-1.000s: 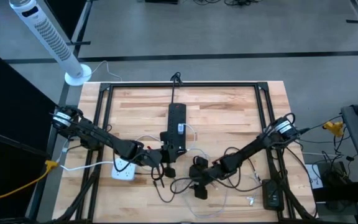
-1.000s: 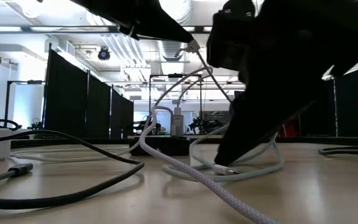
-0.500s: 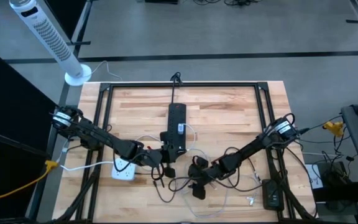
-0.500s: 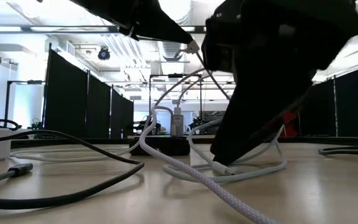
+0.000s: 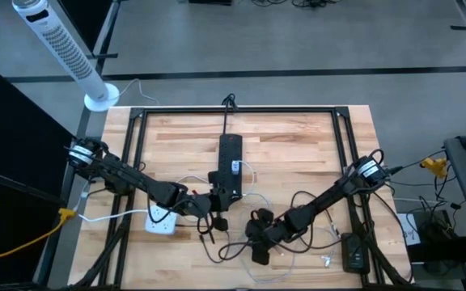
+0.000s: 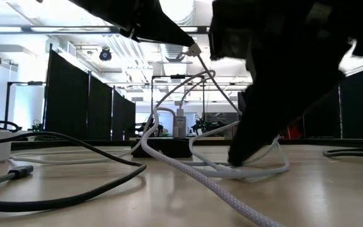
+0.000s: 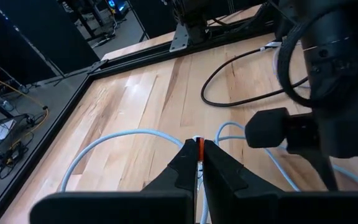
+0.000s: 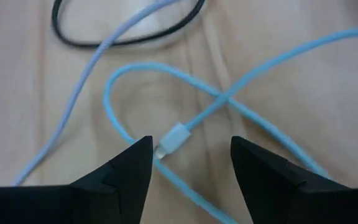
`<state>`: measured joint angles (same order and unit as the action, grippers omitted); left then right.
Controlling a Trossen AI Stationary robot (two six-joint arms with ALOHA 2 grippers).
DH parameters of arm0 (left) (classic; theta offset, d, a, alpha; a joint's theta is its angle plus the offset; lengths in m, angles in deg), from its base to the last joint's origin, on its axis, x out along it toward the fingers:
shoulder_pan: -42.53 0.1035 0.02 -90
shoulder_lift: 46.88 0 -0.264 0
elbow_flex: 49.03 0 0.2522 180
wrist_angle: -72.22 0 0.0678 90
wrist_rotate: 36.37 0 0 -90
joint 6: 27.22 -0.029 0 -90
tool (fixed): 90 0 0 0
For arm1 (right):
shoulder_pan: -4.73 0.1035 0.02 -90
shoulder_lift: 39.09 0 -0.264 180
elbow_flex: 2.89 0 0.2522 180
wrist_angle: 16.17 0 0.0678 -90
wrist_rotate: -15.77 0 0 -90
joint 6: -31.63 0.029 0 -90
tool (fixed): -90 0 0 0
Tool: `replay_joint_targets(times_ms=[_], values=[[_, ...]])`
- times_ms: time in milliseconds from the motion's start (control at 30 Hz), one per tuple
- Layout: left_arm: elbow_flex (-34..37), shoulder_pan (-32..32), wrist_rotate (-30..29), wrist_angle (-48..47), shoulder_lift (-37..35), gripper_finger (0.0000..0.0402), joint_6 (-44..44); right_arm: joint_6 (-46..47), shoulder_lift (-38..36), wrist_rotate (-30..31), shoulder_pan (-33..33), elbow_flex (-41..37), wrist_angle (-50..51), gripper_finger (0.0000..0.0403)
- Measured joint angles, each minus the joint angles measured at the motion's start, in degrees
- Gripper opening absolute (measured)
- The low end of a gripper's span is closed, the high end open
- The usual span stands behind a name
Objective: Insert USB
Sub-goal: Insert the light blue charger cable into the center black outlet extension
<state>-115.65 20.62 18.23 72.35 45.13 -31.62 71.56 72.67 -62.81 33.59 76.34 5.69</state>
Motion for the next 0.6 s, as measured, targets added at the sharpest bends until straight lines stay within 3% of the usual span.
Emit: replay_joint_targets(times_ms=[433, 600], values=[[0.00, 0.07, -0.04, 0.00, 0.02, 0.0001, 0.46, -0.32, 4.39, 3.42, -0.15, 2.24, -1.08, 0.0196], [0.00, 0.13, -0.07, -0.02, -0.02, 0.0001, 0.46, -1.13, 5.66, 3.94, -0.37, 4.78, 3.48, 0.0149]])
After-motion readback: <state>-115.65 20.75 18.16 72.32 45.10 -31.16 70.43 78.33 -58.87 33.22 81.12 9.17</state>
